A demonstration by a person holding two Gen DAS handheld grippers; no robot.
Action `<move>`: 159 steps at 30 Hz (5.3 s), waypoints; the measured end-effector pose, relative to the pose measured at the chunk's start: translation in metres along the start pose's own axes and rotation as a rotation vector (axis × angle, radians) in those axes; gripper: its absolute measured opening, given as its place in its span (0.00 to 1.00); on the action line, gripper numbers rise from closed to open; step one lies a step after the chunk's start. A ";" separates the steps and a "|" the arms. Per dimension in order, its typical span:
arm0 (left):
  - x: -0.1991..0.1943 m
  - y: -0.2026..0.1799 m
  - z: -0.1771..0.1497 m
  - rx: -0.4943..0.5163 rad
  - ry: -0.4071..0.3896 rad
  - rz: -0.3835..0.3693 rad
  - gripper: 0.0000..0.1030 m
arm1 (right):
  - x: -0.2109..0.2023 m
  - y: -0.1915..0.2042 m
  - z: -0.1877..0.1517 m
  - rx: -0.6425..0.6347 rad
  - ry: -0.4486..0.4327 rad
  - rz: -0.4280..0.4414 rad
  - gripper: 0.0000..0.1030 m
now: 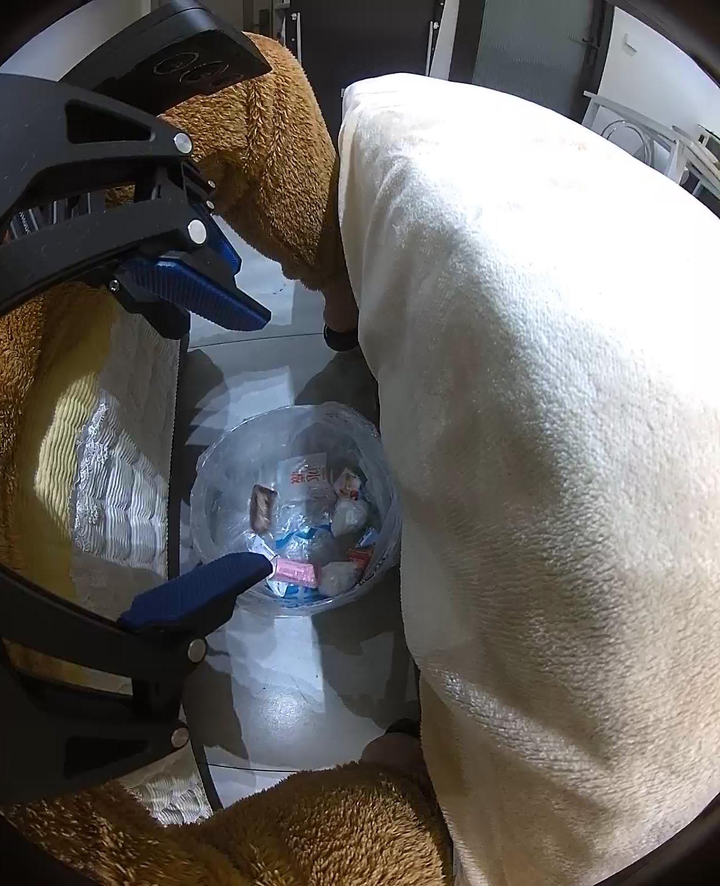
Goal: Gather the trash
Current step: 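Open both tools to drop the pink box and XUE wrapper into the bin, then raise both open tools back over the pink cup and paper bag on the bed, then grasp the beige paper bag with the right tool while the left tool grasps the pink cup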
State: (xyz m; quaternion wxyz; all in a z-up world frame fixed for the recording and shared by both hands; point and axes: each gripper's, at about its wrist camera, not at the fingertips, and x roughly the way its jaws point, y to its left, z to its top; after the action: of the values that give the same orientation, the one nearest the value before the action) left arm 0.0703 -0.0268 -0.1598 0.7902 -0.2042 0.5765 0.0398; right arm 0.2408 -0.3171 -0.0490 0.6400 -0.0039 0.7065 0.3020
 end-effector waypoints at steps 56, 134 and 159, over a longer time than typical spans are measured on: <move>-0.142 0.073 0.180 0.156 -0.559 0.049 0.69 | -0.093 0.082 0.182 -0.375 -0.555 -0.111 0.79; -0.075 0.059 0.301 0.205 -0.548 0.020 0.69 | -0.131 0.076 0.239 -0.281 -0.608 -0.065 0.78; -0.023 0.029 0.366 0.276 -0.512 0.075 0.47 | -0.147 0.054 0.220 -0.350 -0.544 -0.056 0.78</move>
State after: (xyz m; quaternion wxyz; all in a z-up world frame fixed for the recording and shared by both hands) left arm 0.3813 0.1391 -0.0540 0.9282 -0.0565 0.3655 0.0402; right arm 0.4447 -0.2337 0.1079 0.8031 -0.0524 0.4464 0.3912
